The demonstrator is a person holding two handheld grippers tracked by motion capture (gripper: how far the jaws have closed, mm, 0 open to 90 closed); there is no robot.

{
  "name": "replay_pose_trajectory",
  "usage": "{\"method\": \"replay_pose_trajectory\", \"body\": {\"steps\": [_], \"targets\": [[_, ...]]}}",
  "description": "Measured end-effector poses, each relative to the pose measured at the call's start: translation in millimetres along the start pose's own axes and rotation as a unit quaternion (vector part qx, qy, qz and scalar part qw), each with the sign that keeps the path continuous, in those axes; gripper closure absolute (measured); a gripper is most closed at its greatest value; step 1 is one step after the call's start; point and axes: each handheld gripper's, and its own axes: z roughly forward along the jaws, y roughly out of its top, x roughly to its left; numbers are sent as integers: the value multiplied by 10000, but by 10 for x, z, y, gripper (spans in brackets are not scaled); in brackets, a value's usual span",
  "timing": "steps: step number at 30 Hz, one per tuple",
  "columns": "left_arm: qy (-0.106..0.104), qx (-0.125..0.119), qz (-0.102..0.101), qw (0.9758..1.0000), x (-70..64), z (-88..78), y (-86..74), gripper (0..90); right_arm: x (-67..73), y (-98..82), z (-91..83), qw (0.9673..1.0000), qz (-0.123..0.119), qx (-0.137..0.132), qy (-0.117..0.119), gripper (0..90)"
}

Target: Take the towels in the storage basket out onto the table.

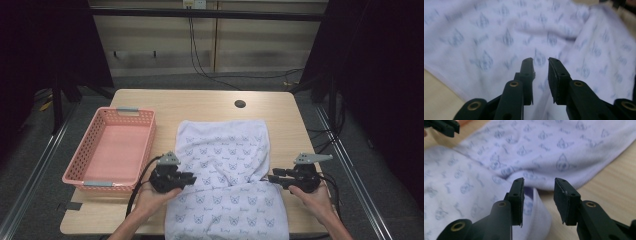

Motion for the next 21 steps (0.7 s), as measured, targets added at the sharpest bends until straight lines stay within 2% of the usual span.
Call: {"method": "replay_pose_trajectory", "body": {"steps": [1, 3, 4, 5, 6, 7, 9, 10, 11, 12, 14, 16, 17, 18, 19, 20, 21], "targets": [[20, 107, 5, 9999, -3, 40, -61, 717, -2, -29, 32, 9999, 28, 100, -46, 610], [43, 171, -5, 9998, 12, 75, -122, 707, -18, -51, 76, 9999, 51, 134, -86, 609], [110, 314, -49, 9994, 26, 98, -165, 696, -59, -75, 191, 9994, 181, 292, 15, 619], [139, 308, 23, 9994, 26, 98, -182, 692, -53, -77, 226, 9992, 132, 372, 16, 656], [141, 311, 70, 9994, 23, 90, -193, 693, -25, -74, 250, 9987, 25, 506, -26, 758], [193, 301, 89, 9993, 18, 84, -201, 695, -3, -72, 230, 9988, -97, 460, -116, 837], [265, 274, 92, 9992, 3, 73, -224, 710, -5, -57, 99, 9998, 61, 172, -103, 883], [265, 274, 92, 9992, 3, 73, -224, 711, -5, -57, 99, 9998, 61, 172, -103, 883], [389, 305, 259, 9984, -25, 61, -233, 722, -12, -70, -78, 9995, 177, -82, -250, 885], [428, 343, 303, 9980, -33, 49, -238, 721, -13, -97, -169, 9991, 248, -153, -305, 885], [423, 304, 262, 9983, -26, 25, -267, 724, -8, -193, -345, 9982, 367, -317, -363, 885], [412, 340, 238, 9983, -18, -1, -277, 730, 12, -322, -497, 9972, 403, -338, -538, 885], [394, 249, 187, 9987, -9, -33, -326, 730, 19, -393, -561, 9968, 449, -273, -604, 885], [405, 284, 228, 9985, -6, -49, -333, 742, 22, -465, -620, 9962, 505, -235, -667, 884], [370, 282, 153, 9988, -3, -53, -333, 745, 31, -533, -672, 9954, 568, -178, -750, 879], [370, 282, 153, 9988, -3, -53, -333, 745, 42, -593, -701, 9949, 540, -42, -857, 864], [373, 253, 122, 9989, -7, -54, -341, 745, 51, -648, -721, 9945, 598, 103, -855, 849]]}}
